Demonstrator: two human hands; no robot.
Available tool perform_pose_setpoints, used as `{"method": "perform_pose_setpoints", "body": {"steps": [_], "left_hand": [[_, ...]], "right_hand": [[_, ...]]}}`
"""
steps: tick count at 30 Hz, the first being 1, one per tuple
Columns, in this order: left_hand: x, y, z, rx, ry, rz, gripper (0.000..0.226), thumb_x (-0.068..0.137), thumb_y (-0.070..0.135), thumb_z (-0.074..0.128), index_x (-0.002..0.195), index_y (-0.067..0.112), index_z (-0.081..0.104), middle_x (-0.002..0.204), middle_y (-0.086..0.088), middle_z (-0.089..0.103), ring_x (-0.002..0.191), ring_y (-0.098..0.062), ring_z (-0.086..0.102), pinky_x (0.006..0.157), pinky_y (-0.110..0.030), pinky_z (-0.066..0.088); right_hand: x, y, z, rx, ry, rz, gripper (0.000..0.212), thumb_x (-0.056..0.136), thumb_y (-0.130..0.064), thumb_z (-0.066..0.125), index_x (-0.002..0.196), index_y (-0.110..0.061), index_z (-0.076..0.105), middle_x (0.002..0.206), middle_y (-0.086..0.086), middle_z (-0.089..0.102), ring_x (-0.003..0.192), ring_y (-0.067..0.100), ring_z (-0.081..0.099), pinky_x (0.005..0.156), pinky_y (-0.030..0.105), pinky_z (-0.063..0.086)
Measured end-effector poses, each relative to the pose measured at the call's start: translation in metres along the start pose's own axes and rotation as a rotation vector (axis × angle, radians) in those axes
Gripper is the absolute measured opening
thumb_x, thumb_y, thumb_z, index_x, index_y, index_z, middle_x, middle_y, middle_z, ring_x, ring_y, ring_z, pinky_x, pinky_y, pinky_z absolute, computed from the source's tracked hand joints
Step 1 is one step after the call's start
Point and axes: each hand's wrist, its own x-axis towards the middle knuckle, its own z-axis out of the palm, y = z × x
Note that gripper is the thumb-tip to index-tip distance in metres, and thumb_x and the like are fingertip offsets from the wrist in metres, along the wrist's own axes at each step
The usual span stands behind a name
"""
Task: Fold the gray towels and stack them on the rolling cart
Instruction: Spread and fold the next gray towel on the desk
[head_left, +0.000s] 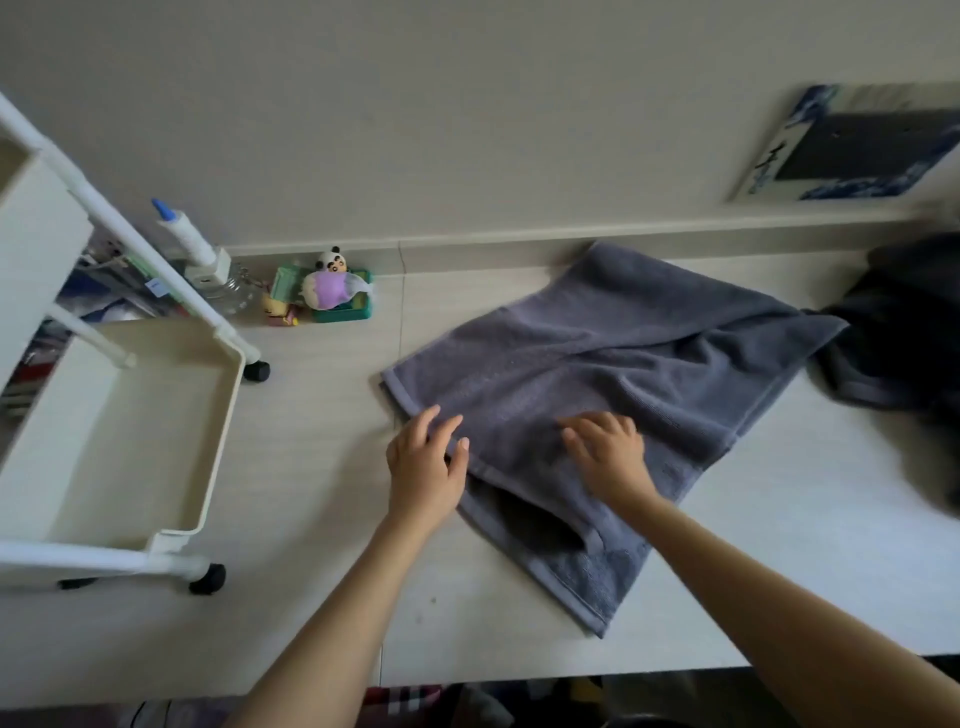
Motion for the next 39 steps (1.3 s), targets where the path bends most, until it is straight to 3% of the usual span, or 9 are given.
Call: {"method": "perform_pose_setpoints", "body": {"steps": [5,8,12,16,19,22,26,32,39], "left_hand": [[0.008,-0.015,0.004,0.255,-0.300,0.094,0.079,0.076,0.059,0.008,0.136,0.027,0.048,0.150,-0.003,0.036,0.138,-0.023,0.033,0.110,-0.042,0.021],[-0.002,-0.004,0.001,0.284,-0.273,0.087,0.074,0.077,0.058,0.012,0.128,0.029,0.057,0.138,-0.003,0.050,0.128,-0.025,0.045,0.105,-0.040,0.023],[-0.033,0.018,0.005,0.250,-0.270,0.180,0.066,0.079,0.059,0.020,0.120,0.031,0.063,0.103,0.002,0.060,0.104,-0.024,0.057,0.090,-0.037,0.028],[-0.060,0.052,0.018,0.190,-0.480,0.237,0.057,0.084,0.062,0.037,0.132,0.035,0.051,0.096,0.008,0.041,0.098,-0.017,0.051,0.087,-0.029,0.026],[-0.069,0.056,0.030,0.061,-0.515,0.249,0.051,0.081,0.039,0.068,0.129,0.030,0.055,0.104,0.006,0.042,0.102,-0.017,0.051,0.095,-0.029,0.036],[-0.072,0.053,0.032,-0.030,-0.450,0.163,0.039,0.073,0.019,0.077,0.110,0.016,0.066,0.098,0.006,0.042,0.092,-0.015,0.050,0.091,-0.025,0.040],[-0.072,0.059,0.026,-0.156,-0.347,0.060,0.027,0.070,0.004,0.078,0.067,0.027,0.063,0.083,0.012,0.046,0.072,-0.002,0.050,0.072,-0.011,0.037],[-0.073,0.057,0.014,-0.257,-0.202,0.128,0.023,0.067,0.001,0.079,0.068,0.020,0.067,0.086,0.006,0.058,0.083,0.005,0.057,0.078,-0.002,0.038],[-0.099,0.038,0.034,-0.074,-0.301,0.133,0.014,0.064,0.005,0.082,0.071,0.010,0.070,0.098,0.004,0.051,0.097,-0.019,0.054,0.088,-0.027,0.036]], "right_hand": [[-0.066,0.001,0.030,-0.180,-0.254,-0.260,0.086,0.071,-0.082,-0.004,0.143,-0.046,0.025,0.158,-0.001,0.014,0.144,0.027,0.010,0.114,0.036,-0.004],[-0.074,0.038,0.024,-0.296,-0.307,-0.352,0.085,0.069,-0.077,-0.022,0.144,-0.049,0.005,0.158,-0.007,-0.006,0.145,0.022,-0.011,0.109,0.036,-0.019],[-0.062,0.088,-0.010,-0.326,-0.355,-0.336,0.088,0.061,-0.078,-0.030,0.137,-0.059,0.011,0.155,-0.018,-0.005,0.142,0.015,-0.017,0.112,0.037,-0.017],[-0.057,0.122,-0.046,-0.292,-0.219,-0.159,0.087,0.066,-0.085,-0.007,0.124,-0.054,0.051,0.151,-0.012,0.030,0.141,0.030,0.020,0.112,0.043,0.008],[-0.064,0.129,-0.062,-0.219,0.008,-0.068,0.053,0.078,-0.061,0.029,0.090,-0.037,0.075,0.110,0.000,0.067,0.105,0.036,0.052,0.088,0.040,0.032],[-0.084,0.147,-0.061,-0.195,0.174,-0.033,0.031,0.080,-0.045,0.050,0.076,-0.027,0.076,0.082,0.001,0.066,0.084,0.033,0.053,0.071,0.032,0.028],[-0.104,0.158,-0.063,-0.093,0.204,0.082,0.013,0.080,-0.028,0.071,0.084,-0.017,0.077,0.092,0.006,0.062,0.090,0.034,0.047,0.076,0.032,0.025],[-0.129,0.151,-0.084,-0.144,0.534,-0.177,0.020,0.080,-0.033,0.058,0.078,-0.017,0.070,0.085,-0.004,0.069,0.091,0.023,0.050,0.079,0.035,0.032],[-0.172,0.173,-0.031,-0.151,0.315,-0.194,0.022,0.081,-0.035,0.049,0.070,-0.023,0.065,0.074,-0.009,0.063,0.073,0.018,0.058,0.075,0.028,0.032]]}}
